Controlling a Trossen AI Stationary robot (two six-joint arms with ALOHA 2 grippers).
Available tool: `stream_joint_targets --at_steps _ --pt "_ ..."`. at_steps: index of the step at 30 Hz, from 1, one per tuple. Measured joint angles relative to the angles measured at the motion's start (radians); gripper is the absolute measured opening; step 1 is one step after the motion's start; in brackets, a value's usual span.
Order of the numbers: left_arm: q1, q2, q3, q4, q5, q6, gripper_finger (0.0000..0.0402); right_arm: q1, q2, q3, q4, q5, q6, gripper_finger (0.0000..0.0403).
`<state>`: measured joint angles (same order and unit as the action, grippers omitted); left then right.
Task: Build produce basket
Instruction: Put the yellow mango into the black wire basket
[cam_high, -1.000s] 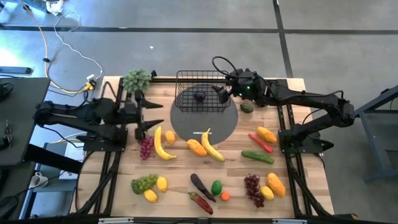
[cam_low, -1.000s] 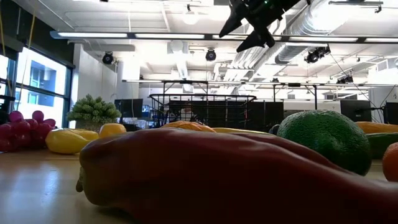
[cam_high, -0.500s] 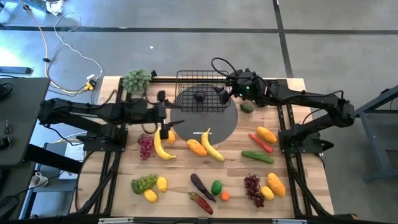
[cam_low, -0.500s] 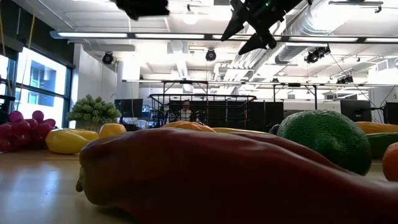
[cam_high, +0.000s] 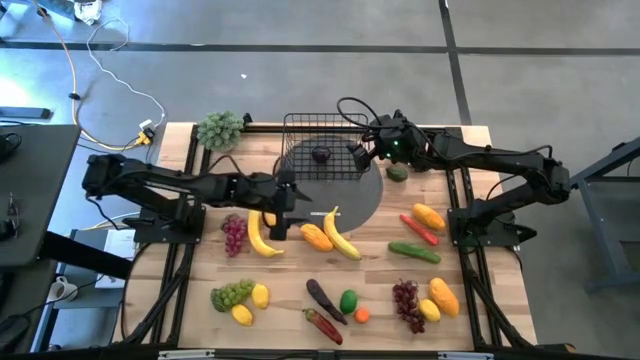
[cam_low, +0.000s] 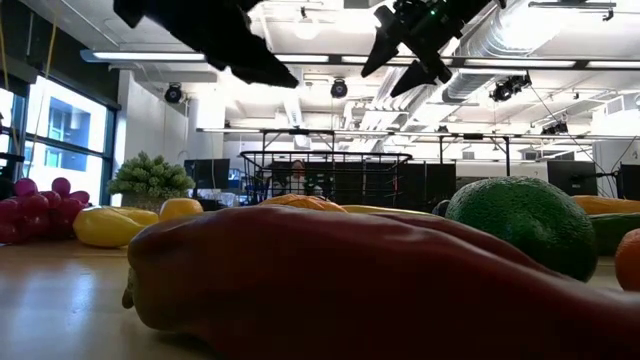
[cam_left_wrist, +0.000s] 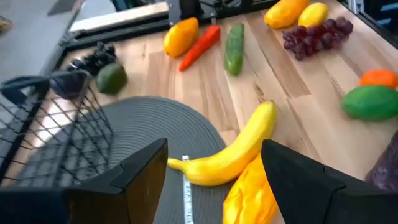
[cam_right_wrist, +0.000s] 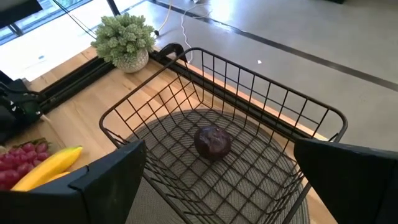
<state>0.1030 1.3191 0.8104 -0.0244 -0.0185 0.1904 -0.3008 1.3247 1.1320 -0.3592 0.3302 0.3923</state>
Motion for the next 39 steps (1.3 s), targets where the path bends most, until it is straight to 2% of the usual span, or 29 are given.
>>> stream_joint_targets --at_steps 7,20,27,39 --pt "-0.001 0.061 0.0 0.063 0.0 -0.153 0.0248 0.0 0.0 0.0 -0.008 0.0 0.0 0.039" --pt "-0.031 0.073 0.0 0.102 0.001 -0.174 0.0248 0.0 0.001 0.0 -0.051 0.0 0.013 0.039" --pt "-0.032 0.073 0.0 0.104 0.064 -0.172 0.0251 0.0 0.001 0.0 -0.08 0.0 0.029 0.039" --pt "0.006 0.096 -0.001 0.102 0.041 -0.135 0.0332 0.0 0.001 0.0 -0.089 0.0 0.056 0.039"
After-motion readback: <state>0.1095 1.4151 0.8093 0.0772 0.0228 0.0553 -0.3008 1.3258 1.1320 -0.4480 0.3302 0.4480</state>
